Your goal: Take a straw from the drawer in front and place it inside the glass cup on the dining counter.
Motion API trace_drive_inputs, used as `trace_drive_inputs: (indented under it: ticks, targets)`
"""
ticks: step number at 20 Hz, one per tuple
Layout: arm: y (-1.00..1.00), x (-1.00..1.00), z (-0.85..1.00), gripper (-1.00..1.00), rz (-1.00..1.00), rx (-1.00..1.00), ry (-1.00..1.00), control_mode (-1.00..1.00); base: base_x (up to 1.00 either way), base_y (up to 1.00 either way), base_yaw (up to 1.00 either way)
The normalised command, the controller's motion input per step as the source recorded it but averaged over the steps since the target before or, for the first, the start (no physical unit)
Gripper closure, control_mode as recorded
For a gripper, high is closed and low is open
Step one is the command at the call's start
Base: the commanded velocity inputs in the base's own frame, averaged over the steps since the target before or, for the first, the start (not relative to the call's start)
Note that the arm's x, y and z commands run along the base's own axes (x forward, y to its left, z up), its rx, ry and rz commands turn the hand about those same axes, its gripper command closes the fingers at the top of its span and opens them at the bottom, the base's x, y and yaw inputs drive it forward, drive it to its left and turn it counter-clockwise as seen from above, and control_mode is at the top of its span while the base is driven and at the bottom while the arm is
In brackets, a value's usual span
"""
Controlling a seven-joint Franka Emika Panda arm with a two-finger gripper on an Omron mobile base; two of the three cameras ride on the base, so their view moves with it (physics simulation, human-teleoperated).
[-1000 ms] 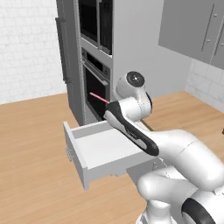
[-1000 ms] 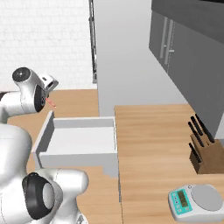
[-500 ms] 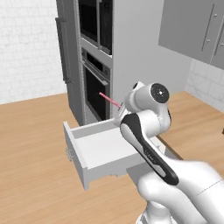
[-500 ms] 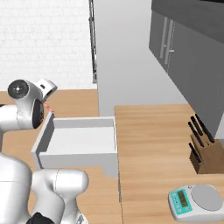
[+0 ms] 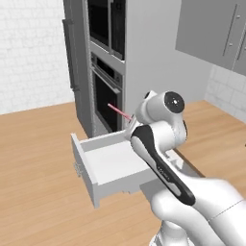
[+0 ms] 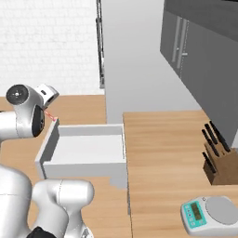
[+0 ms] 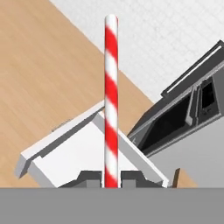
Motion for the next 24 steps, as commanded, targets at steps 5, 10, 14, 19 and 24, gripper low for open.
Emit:
trace_drive_inputs:
  ticks: [5, 10, 14, 19, 24]
  targets:
    - [0.0, 0.0, 0.0, 1.0, 0.0, 0.0, 0.0, 1.0, -0.32, 1.0, 0.14]
    - [0.0, 0.0, 0.0, 1.0, 0.0, 0.0, 0.0, 1.0, -0.07, 1.0, 0.09]
    - [0.0, 0.0, 0.0, 1.0, 0.0, 0.0, 0.0, 1.0, 0.5, 1.0, 0.0]
    - [0.0, 0.0, 0.0, 1.0, 0.0, 0.0, 0.0, 1.0, 0.96, 0.75, 0.0]
    - [0.0, 0.0, 0.0, 1.0, 0.0, 0.0, 0.0, 1.0, 1.0, 0.61, 0.0]
